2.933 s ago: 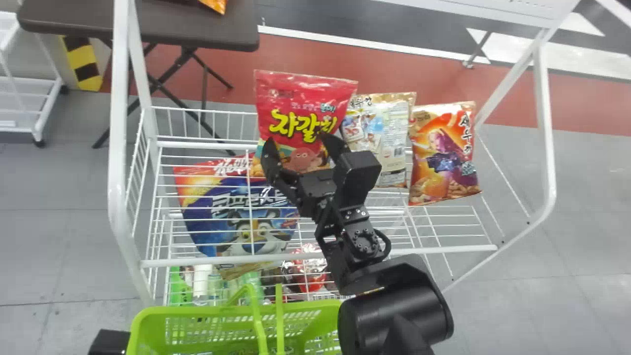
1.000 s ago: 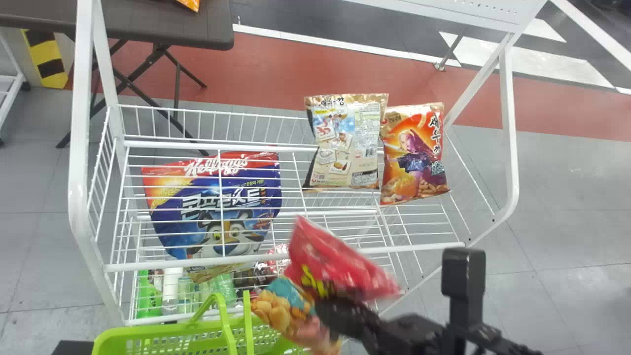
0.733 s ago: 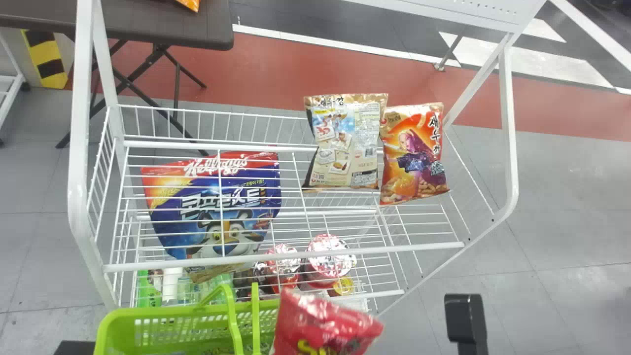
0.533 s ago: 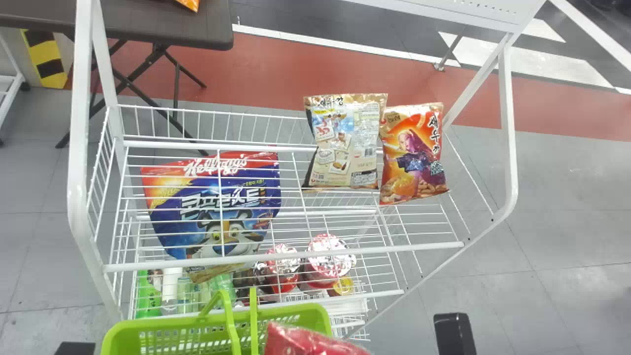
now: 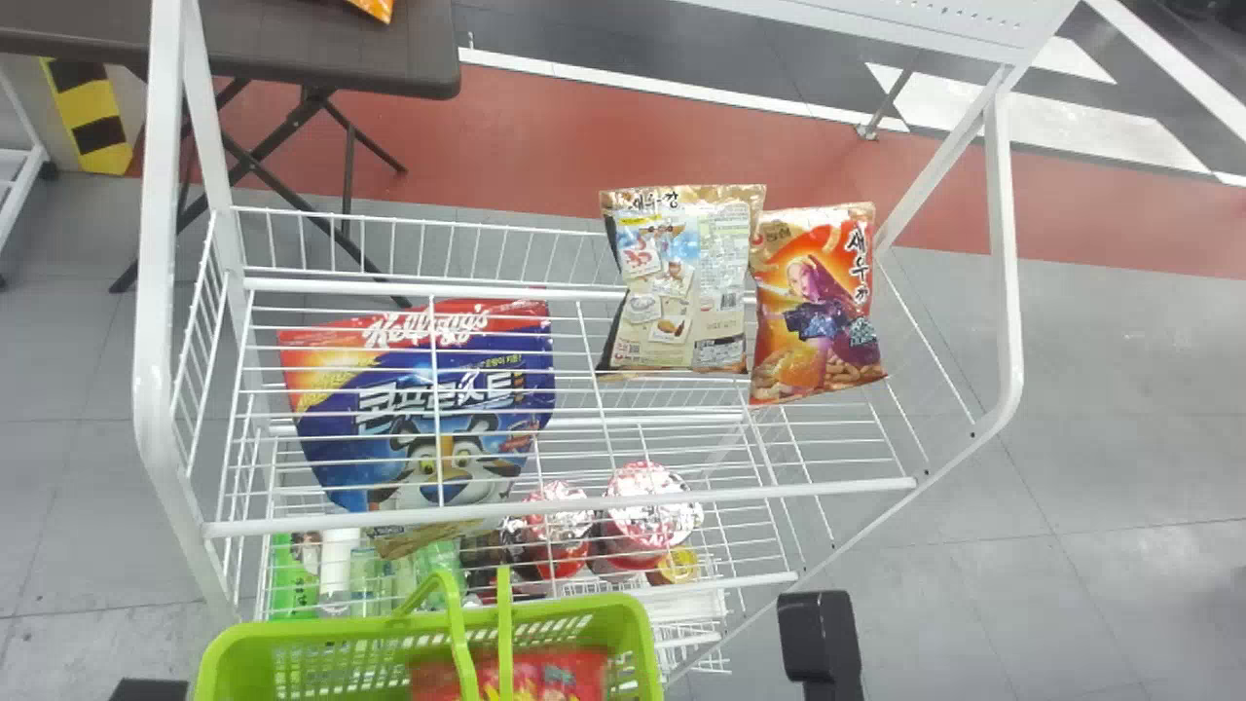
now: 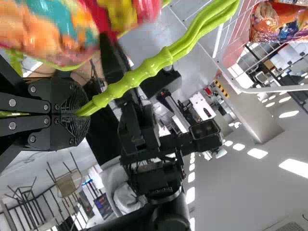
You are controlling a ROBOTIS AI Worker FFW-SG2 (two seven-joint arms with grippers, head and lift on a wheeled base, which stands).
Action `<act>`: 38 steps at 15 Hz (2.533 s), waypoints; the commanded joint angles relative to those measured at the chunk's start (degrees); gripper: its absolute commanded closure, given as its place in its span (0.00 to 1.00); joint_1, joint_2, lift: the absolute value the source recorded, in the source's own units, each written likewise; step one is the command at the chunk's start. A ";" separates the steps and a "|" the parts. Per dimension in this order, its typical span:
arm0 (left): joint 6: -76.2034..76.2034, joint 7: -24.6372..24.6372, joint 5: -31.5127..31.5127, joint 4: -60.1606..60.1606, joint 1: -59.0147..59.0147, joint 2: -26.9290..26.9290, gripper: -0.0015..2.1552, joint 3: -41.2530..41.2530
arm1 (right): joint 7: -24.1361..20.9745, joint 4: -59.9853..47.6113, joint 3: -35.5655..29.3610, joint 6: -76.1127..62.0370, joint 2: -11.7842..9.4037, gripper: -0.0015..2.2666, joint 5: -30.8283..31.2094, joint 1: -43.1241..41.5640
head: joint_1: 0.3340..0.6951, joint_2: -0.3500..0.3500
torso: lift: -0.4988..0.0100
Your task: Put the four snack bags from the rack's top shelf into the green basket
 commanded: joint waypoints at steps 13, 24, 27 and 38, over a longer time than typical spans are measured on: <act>0.00 0.26 -0.52 0.01 -0.06 0.29 0.88 -0.47 | -20.16 25.72 7.16 -61.80 -0.36 0.03 18.24 -20.94 | 1.00 0.00 | 0.98; 0.18 0.53 -0.52 0.10 -0.68 0.81 0.88 -0.47 | -12.34 42.77 4.96 -54.59 -0.19 0.39 23.34 -38.43 | 1.00 0.00 | 0.98; 0.18 0.53 -0.52 0.10 -0.68 0.81 0.88 -0.47 | -10.58 42.59 5.23 -51.60 -0.10 0.91 22.72 -38.43 | 1.00 0.00 | 0.98; 0.18 0.53 -0.70 0.19 -1.03 0.20 0.88 -0.47 | -4.34 5.94 -7.34 -32.09 -0.01 0.93 5.49 -16.64 | 1.00 0.00 | 0.98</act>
